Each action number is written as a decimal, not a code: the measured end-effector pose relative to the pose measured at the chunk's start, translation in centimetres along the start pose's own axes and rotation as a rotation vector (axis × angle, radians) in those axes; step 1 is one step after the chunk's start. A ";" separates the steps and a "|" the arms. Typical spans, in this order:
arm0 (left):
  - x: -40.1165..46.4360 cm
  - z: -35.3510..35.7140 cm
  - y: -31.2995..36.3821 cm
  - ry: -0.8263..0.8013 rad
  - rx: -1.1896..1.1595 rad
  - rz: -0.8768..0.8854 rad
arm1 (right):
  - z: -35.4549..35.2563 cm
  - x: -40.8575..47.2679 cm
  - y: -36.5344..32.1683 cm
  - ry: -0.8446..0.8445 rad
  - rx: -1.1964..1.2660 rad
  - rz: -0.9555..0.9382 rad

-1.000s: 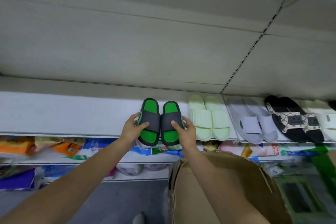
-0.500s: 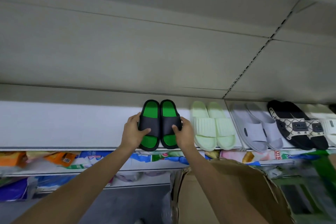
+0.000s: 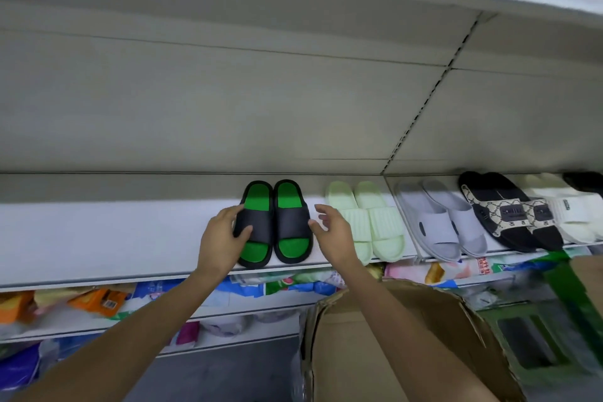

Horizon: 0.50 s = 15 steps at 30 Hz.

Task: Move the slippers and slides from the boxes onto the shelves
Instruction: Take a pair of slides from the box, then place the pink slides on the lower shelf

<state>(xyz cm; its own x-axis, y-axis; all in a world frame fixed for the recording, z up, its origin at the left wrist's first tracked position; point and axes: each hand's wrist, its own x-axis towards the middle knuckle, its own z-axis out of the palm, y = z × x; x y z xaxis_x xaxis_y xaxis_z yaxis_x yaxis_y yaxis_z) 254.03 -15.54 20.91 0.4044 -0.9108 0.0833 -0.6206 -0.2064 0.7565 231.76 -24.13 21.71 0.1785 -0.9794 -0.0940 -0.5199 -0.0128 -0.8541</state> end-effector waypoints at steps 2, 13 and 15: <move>-0.1 -0.6 1.5 -0.013 -0.025 0.067 | -2.3 -1.1 -0.7 0.003 -0.015 -0.084; -7.8 3.5 17.8 -0.253 -0.338 0.423 | -18.4 -13.0 1.4 0.105 -0.097 -0.324; -10.7 5.5 21.1 -0.302 -0.386 0.467 | -22.0 -16.1 2.8 0.135 -0.087 -0.310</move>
<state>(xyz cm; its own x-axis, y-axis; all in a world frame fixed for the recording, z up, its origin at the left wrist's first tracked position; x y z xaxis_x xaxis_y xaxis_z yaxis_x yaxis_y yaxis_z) 232.92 -12.14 32.43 -0.0884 -0.9451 0.3146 -0.3777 0.3241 0.8674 209.03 -12.84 32.08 0.2295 -0.9441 0.2366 -0.5289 -0.3250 -0.7840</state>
